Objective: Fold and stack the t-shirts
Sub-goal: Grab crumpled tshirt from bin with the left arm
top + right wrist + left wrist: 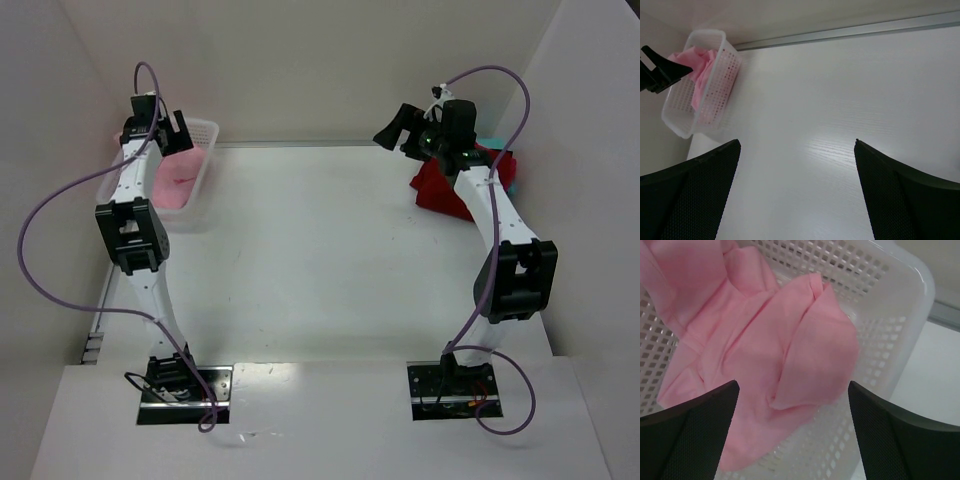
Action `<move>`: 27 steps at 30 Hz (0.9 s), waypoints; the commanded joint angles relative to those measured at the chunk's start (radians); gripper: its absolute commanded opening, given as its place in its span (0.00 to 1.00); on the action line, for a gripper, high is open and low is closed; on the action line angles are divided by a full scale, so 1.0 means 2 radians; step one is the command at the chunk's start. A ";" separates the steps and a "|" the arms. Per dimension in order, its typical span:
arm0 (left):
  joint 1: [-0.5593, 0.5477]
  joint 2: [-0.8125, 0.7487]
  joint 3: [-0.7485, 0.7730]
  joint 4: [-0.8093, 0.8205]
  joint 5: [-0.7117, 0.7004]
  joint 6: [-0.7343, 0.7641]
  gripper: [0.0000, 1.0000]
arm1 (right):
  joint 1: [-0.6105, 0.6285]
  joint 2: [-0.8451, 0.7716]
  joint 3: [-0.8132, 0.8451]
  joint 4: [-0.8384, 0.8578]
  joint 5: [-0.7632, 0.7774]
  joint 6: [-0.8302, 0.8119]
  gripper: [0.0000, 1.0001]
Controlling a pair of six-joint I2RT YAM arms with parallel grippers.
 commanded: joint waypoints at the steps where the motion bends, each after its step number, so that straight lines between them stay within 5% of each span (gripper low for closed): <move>1: 0.001 0.049 0.022 0.021 -0.048 0.012 0.96 | 0.006 -0.005 0.016 0.009 -0.002 0.006 1.00; 10: 0.001 0.089 0.040 0.026 -0.055 -0.004 0.95 | 0.011 -0.001 0.007 0.000 0.003 0.011 1.00; 15: 0.001 0.099 0.041 0.026 -0.055 -0.004 0.82 | 0.011 -0.001 0.007 0.000 0.012 0.011 1.00; 21: 0.001 0.099 0.041 0.026 -0.055 -0.004 0.44 | 0.011 -0.005 -0.003 0.000 0.012 0.011 1.00; 24: 0.001 0.085 0.041 0.021 -0.060 -0.008 0.14 | 0.011 -0.014 -0.012 0.004 0.012 0.011 1.00; 27: 0.001 0.061 0.041 0.021 -0.060 -0.008 0.00 | 0.011 -0.020 -0.017 0.004 0.012 0.011 1.00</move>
